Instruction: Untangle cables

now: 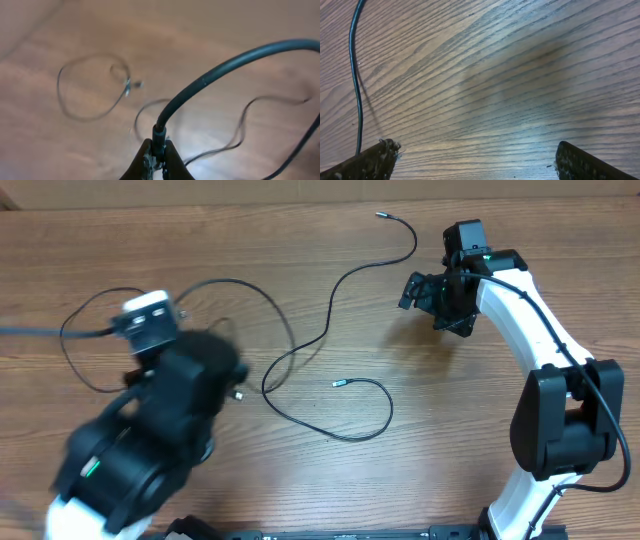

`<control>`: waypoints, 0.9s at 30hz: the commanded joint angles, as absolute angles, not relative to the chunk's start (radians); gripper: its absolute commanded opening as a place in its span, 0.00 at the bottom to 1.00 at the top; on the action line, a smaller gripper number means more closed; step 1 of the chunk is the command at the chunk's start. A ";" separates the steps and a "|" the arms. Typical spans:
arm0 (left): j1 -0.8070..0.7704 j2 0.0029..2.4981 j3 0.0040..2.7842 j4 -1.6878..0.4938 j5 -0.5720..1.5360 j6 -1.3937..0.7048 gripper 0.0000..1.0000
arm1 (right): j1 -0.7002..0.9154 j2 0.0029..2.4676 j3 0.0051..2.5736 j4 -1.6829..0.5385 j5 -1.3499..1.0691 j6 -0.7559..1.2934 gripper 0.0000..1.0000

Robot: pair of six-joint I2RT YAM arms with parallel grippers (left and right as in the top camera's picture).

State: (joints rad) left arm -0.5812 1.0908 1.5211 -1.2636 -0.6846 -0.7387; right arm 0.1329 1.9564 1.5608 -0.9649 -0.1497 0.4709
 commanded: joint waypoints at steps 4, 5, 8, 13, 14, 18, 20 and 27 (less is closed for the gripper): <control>-0.554 1.307 1.507 -1.408 -0.656 -0.941 0.04 | 0.135 1.953 1.559 -0.962 -0.147 0.471 1.00; -0.546 1.329 1.507 -1.421 -0.648 -0.950 0.04 | 0.135 1.953 1.559 -0.962 -0.147 0.471 1.00; -0.503 1.406 1.507 -1.452 -0.601 -0.958 0.04 | 0.135 1.953 1.559 -0.962 -0.147 0.471 1.00; -0.418 1.503 1.507 -1.451 -0.495 -0.930 0.05 | 0.135 1.953 1.559 -0.962 -0.147 0.471 1.00; -0.406 1.517 1.507 -1.447 -0.479 -0.916 0.04 | 0.135 1.953 1.559 -0.962 -0.147 0.471 1.00; -0.356 1.605 1.507 -1.414 -0.353 -0.793 0.04 | 0.135 1.953 1.559 -0.962 -0.147 0.471 1.00; -0.336 1.655 1.507 -1.414 -0.338 -0.777 0.04 | 0.135 1.953 1.559 -0.962 -0.147 0.471 1.00; -0.278 1.755 1.507 -1.409 -0.283 -0.711 0.06 | 0.135 1.953 1.559 -0.962 -0.147 0.471 1.00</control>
